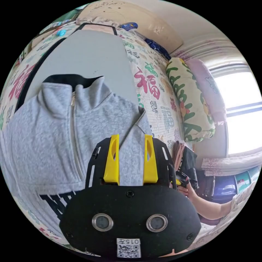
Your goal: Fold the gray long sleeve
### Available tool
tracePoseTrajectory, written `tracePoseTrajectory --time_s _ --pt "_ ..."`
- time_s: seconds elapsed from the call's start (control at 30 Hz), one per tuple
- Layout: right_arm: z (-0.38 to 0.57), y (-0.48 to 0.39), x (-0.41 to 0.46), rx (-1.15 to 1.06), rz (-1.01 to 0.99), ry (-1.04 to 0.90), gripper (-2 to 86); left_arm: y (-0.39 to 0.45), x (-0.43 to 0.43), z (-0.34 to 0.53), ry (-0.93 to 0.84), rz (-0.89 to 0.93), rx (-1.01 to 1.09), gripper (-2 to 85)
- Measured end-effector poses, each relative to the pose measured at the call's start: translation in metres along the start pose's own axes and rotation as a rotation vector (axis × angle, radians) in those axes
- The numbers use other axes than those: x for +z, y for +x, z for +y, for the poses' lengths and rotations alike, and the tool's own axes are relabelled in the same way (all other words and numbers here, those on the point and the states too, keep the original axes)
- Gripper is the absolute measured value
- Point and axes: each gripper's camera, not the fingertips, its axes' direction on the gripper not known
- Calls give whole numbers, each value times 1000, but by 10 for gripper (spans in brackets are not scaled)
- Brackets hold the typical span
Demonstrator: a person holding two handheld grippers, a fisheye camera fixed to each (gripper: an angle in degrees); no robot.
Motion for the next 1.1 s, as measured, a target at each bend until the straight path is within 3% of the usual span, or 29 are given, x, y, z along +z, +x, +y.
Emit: tracePoseTrajectory --time_s 0.13,0.33,0.67,0.83,1.0,1.1 --pt "-43 -36 -11 67 -44 -52 106 49 51 -59 -116 -122 92 105" --pt "-88 -84 -41 89 -143 -123 104 94 77 -89 -197 -135 159 87" --pt "-142 -153 -71 96 -206 -207 105 141 78 -116 -152 -194 171 84" --pt "-166 -167 -68 111 -166 -149 113 151 90 -118 -169 -209 172 90" --pt "-180 -179 -60 82 -113 -189 79 158 95 -122 -179 -214 194 34" --pt "-188 -179 -54 50 -209 -159 51 161 100 -127 -188 -197 209 15"
